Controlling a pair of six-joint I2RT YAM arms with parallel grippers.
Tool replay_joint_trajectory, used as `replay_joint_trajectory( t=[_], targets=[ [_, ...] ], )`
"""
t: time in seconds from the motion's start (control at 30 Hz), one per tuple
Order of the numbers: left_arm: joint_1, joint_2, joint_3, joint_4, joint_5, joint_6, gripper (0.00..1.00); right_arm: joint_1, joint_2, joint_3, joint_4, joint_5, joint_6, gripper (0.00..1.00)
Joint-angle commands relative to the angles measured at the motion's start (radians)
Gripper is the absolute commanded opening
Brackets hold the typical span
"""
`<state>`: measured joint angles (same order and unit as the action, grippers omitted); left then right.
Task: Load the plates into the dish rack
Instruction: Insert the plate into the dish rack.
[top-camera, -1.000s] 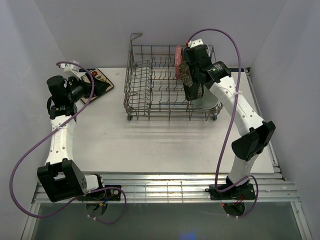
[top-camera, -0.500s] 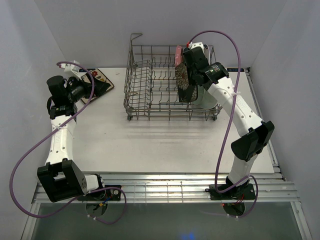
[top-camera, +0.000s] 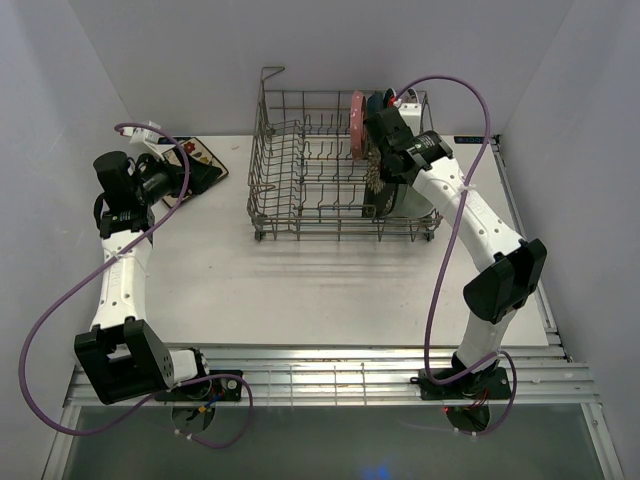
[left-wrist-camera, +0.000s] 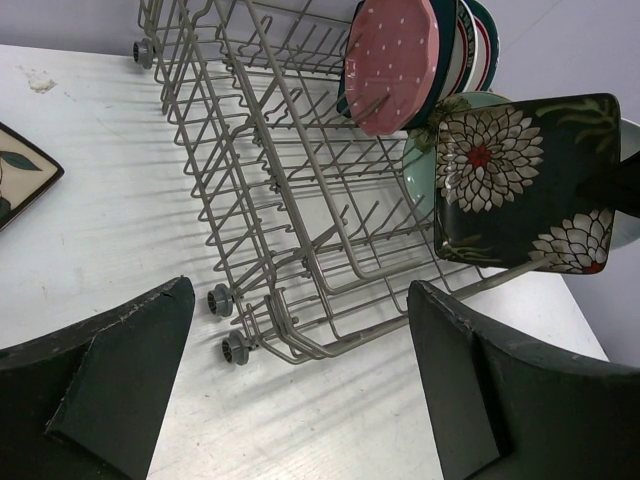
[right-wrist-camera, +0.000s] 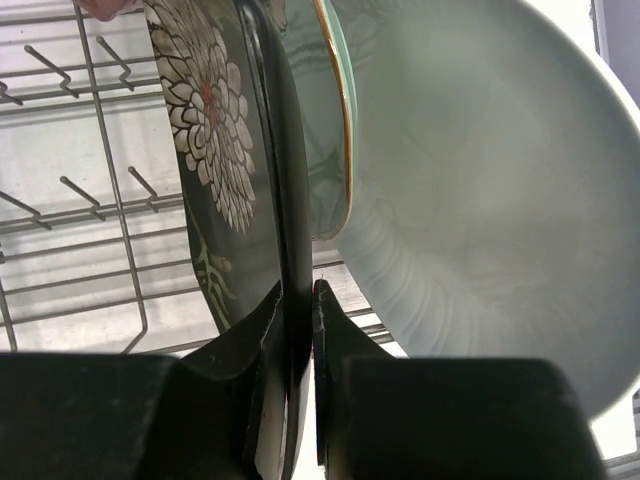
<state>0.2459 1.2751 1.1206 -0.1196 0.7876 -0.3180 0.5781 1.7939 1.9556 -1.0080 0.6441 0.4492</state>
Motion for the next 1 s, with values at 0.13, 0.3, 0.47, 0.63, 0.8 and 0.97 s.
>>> replay_joint_trajectory(
  t=[0.13,0.3,0.47,0.63,0.8,0.97],
  targets=[
    [0.004,-0.023,-0.005,-0.002,0.024,0.007,0.98,0.002,-0.019,0.069,0.091,0.085,0.098,0.08],
    [0.004,-0.02,-0.002,-0.006,0.024,0.007,0.98,0.0,0.036,0.132,0.089,0.071,0.097,0.08],
    [0.004,-0.01,0.002,-0.003,0.024,0.002,0.98,-0.003,0.099,0.189,0.085,0.052,0.092,0.08],
    [0.004,0.01,0.015,-0.009,0.029,0.002,0.98,-0.009,0.148,0.227,0.074,0.052,0.088,0.08],
    [0.003,0.017,0.021,-0.009,0.029,0.002,0.98,-0.015,0.174,0.259,0.075,0.042,0.077,0.11],
    [0.004,0.017,0.024,-0.011,0.03,0.0,0.98,-0.02,0.185,0.273,0.075,0.029,0.071,0.18]
  ],
)
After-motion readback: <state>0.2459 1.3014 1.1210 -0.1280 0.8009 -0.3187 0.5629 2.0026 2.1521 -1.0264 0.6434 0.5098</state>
